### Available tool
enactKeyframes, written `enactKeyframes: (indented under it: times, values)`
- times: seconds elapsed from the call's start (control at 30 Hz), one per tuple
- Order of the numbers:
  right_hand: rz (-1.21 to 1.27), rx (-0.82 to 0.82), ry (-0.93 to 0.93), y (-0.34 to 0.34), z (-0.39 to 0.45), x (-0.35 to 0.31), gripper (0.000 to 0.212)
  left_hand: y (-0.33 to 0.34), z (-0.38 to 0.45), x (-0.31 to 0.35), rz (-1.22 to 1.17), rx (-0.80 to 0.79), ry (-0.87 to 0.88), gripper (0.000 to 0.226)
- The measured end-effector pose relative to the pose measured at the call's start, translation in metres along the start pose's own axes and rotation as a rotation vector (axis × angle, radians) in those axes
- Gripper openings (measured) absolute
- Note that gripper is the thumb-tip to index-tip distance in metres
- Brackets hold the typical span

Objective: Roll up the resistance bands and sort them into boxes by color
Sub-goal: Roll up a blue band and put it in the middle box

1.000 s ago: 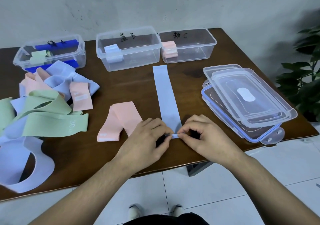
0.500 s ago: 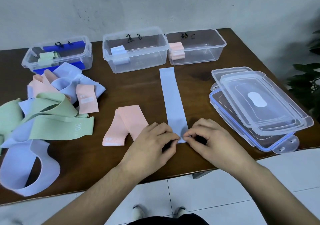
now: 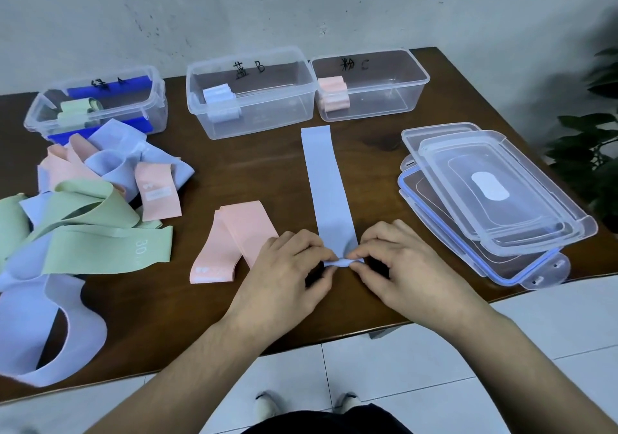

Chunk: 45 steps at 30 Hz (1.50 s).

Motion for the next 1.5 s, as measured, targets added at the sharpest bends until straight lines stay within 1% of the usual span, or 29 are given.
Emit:
enactKeyframes:
  times: [0.1, 0.23, 0.43, 0.53, 0.7, 0.9, 1.0, 1.17, 1.4, 1.5]
  values:
    - [-0.011, -0.014, -0.016, -0.002, 0.002, -0.001, 0.019, 0.001, 0.001, -0.001, -0.004, 0.002, -0.014, 0.023]
    - [-0.006, -0.015, -0.015, -0.002, 0.003, 0.000, 0.017, 0.001, 0.002, -0.003, -0.030, 0.001, -0.031, 0.015]
    - [-0.027, 0.007, -0.002, 0.001, 0.005, 0.004, 0.017, 0.001, -0.002, 0.000, 0.016, 0.037, 0.039, 0.024]
    - [-0.039, 0.033, -0.002, 0.000, 0.004, 0.004, 0.020, 0.001, -0.001, -0.002, 0.029, 0.052, 0.025, 0.027]
    - [-0.066, 0.046, -0.059, -0.001, 0.004, 0.001, 0.027, 0.000, 0.000, -0.001, 0.044, 0.034, 0.002, 0.029]
    - [-0.075, -0.026, -0.045, 0.001, 0.009, 0.003, 0.024, -0.001, 0.003, 0.002, 0.101, 0.015, -0.015, 0.019]
    - [-0.072, -0.033, -0.041, 0.000, 0.013, 0.005, 0.020, -0.003, 0.008, 0.005, 0.090, -0.014, -0.041, 0.016]
    - [-0.104, -0.017, -0.061, -0.002, 0.010, 0.000, 0.016, -0.006, 0.008, 0.009, 0.083, -0.042, -0.066, 0.017]
    - [-0.086, -0.067, -0.090, -0.004, -0.003, -0.008, 0.013, -0.010, -0.006, 0.019, 0.133, -0.051, -0.031, 0.020]
    - [-0.088, -0.071, -0.084, -0.004, -0.005, -0.010, 0.013, -0.011, -0.007, 0.021, 0.116, -0.064, -0.046, 0.022]
Point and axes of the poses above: each hand's wrist, its own z-axis towards the middle knuckle, its own y-axis out of the palm, x = y × z, the point moved 4 cm from there along z, towards the middle knuckle, and after that the axes turned 12 degrees about -y, right-handed, at the moved point
